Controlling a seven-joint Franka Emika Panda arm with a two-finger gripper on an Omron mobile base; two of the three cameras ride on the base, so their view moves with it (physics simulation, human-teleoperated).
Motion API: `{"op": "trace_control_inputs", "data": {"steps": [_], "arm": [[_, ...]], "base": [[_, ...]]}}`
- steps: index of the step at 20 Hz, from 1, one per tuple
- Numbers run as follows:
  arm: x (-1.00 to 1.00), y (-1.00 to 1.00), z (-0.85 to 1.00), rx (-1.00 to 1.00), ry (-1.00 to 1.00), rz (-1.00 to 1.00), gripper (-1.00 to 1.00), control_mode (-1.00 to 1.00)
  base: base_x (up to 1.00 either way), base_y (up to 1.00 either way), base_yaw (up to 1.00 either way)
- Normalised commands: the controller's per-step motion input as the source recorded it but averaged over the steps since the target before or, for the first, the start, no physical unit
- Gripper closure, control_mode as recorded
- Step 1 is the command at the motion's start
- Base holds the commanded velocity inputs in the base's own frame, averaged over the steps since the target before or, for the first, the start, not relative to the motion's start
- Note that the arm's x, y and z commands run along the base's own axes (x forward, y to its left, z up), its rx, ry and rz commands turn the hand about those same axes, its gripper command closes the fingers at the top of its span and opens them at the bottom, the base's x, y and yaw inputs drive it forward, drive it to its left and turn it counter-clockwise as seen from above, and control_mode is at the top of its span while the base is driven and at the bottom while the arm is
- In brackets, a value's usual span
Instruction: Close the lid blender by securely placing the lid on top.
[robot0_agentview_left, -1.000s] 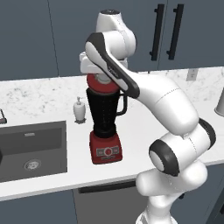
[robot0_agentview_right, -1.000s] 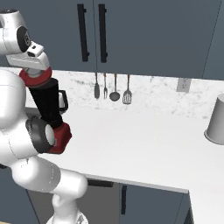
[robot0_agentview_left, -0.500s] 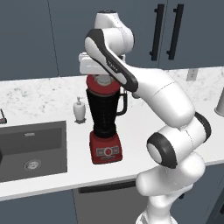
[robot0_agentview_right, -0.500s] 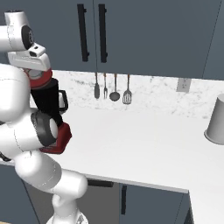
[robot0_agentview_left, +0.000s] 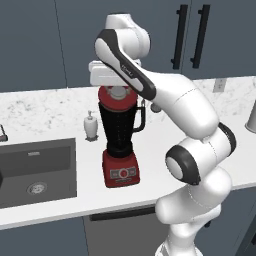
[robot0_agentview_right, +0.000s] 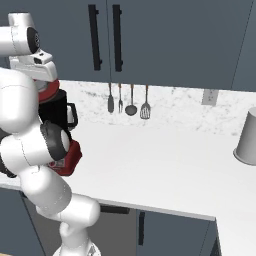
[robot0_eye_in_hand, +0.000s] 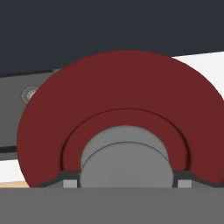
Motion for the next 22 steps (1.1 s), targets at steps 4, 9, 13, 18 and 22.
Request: {"op": "trace_control_inputs", "data": {"steps": [4, 9, 13, 18, 22], "arm": [[-0.02, 0.00, -0.21, 0.00, 0.00, 0.00, 1.00, -1.00], [0.00, 0.00, -0.21, 0.00, 0.00, 0.00, 1.00, -1.00], [-0.36, -0.14, -0.16, 0.00, 0.00, 0.00, 1.00, -1.00], [-0.50, -0.07, 0.12, 0.00, -0.03, 0.00, 1.00, -1.00], [-0.11, 0.00, 0.04, 0.00, 0.00, 0.00, 1.00, -1.00]], "base": [[0.00, 0.00, 0.00], [0.00, 0.00, 0.00], [0.00, 0.00, 0.00], [0.00, 0.00, 0.00], [0.00, 0.00, 0.00]]}}
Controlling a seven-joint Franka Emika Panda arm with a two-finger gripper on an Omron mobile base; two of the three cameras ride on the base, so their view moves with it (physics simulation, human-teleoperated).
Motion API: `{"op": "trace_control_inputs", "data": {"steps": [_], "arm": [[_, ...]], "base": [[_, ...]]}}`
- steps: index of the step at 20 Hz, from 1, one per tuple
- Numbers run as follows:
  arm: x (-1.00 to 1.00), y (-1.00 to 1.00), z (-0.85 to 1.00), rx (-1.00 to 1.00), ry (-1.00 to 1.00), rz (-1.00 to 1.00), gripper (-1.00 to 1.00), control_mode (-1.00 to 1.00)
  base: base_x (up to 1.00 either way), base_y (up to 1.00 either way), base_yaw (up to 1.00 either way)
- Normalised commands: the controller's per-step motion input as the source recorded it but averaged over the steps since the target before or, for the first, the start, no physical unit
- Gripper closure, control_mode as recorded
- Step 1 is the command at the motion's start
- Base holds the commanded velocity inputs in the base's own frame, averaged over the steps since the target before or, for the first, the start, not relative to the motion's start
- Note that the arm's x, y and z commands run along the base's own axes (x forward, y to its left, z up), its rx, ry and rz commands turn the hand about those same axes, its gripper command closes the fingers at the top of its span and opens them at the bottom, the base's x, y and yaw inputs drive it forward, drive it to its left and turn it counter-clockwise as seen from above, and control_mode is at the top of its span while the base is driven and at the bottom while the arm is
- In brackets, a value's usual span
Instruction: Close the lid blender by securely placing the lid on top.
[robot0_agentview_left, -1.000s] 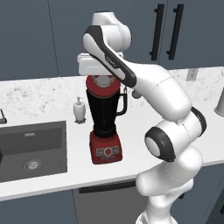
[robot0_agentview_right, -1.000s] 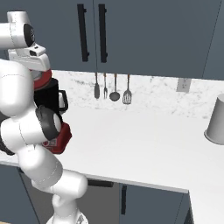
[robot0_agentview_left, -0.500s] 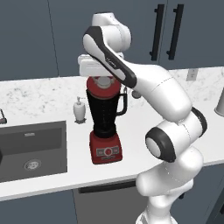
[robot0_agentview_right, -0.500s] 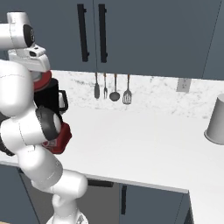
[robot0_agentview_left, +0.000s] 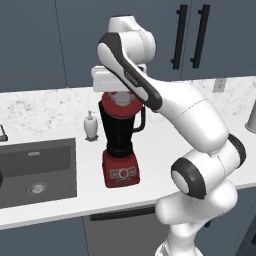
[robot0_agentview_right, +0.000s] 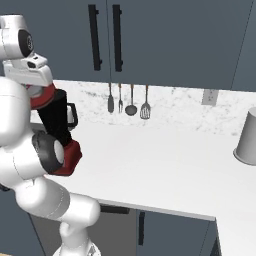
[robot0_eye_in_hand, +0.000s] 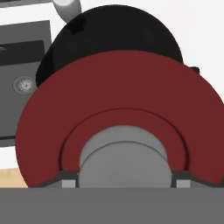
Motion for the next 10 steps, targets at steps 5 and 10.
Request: {"op": "trace_control_inputs", "data": {"steps": [5, 10], "arm": [[0.41, 0.00, -0.04, 0.00, 0.00, 0.00, 1.00, -1.00], [0.64, 0.00, -0.03, 0.00, -0.01, 0.00, 1.00, -1.00]], "base": [[0.00, 0.00, 0.00], [0.00, 0.00, 0.00]]}}
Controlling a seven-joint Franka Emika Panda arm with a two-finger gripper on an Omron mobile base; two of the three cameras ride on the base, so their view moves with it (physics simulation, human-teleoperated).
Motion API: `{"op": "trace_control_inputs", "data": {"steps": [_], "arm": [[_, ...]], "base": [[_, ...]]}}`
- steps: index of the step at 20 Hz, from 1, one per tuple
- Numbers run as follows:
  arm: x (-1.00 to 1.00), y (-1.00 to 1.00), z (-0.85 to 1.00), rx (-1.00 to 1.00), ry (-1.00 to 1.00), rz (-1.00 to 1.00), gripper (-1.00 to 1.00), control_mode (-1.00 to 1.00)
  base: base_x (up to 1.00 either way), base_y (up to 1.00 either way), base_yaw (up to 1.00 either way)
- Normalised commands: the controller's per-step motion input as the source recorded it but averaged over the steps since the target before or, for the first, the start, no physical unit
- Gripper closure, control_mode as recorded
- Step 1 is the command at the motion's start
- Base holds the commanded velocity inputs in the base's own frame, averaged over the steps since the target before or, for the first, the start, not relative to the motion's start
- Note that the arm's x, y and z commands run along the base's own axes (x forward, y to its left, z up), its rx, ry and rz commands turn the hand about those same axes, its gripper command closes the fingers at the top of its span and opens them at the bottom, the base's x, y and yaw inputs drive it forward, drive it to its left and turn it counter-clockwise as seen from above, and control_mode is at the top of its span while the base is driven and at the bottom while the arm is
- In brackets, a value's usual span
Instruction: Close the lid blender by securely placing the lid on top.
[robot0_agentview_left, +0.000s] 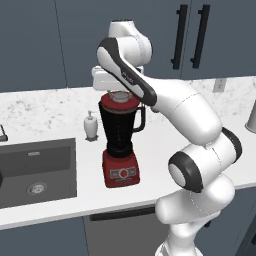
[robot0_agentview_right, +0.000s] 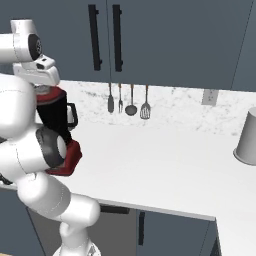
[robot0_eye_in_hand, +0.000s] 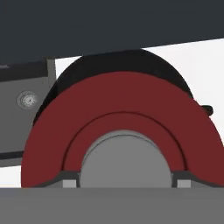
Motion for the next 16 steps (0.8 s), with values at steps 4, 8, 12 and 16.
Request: {"op": "trace_control_inputs", "data": {"steps": [4, 8, 12, 16], "arm": [[0.50, 0.00, 0.00, 0.00, -0.02, 0.00, 1.00, -1.00], [0.28, 0.00, 0.00, 0.00, -0.08, 0.00, 1.00, -1.00], [0.31, 0.00, 0.00, 0.00, -0.15, 0.00, 1.00, -1.00], [0.12, 0.00, -0.12, 0.00, -0.09, 0.00, 1.00, -1.00]], "base": [[0.00, 0.00, 0.00], [0.00, 0.00, 0.00], [0.00, 0.00, 0.00], [0.00, 0.00, 0.00]]}}
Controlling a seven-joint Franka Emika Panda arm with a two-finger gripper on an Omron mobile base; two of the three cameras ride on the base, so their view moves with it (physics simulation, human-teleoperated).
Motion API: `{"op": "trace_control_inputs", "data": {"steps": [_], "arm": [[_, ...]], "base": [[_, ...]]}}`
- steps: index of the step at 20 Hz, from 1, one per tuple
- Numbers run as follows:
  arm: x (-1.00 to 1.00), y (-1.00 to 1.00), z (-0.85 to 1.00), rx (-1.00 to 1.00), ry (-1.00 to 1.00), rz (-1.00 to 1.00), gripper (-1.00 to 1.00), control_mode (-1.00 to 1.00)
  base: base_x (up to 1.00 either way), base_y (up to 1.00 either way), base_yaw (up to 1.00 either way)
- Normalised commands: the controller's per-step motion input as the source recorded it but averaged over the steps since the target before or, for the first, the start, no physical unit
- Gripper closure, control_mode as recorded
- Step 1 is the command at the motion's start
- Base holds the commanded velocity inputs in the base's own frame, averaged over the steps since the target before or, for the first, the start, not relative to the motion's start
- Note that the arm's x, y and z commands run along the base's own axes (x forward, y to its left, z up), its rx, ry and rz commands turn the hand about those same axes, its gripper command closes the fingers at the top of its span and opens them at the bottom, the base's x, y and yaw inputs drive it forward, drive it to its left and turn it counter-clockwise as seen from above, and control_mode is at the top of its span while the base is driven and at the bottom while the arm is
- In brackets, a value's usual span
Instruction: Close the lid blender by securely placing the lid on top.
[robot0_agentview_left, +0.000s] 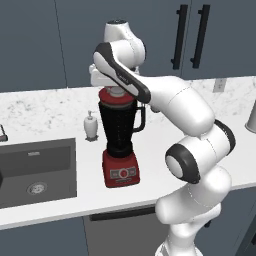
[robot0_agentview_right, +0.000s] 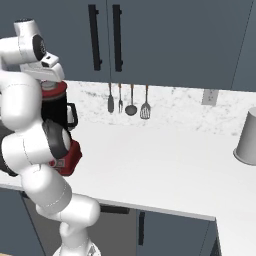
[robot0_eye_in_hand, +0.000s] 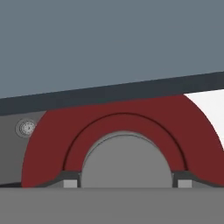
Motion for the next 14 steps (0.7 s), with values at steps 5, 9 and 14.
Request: {"op": "trace_control_inputs", "data": {"steps": [5, 9, 14], "arm": [[0.00, 0.02, -0.32, 0.00, 0.00, 0.00, 1.00, -1.00], [0.03, 0.02, -0.26, 0.00, 0.00, 0.00, 1.00, -1.00], [0.07, 0.11, -0.29, 0.00, 0.00, 0.01, 1.00, -1.00]], "base": [[0.00, 0.00, 0.00], [0.00, 0.00, 0.00], [0.00, 0.00, 0.00]]}}
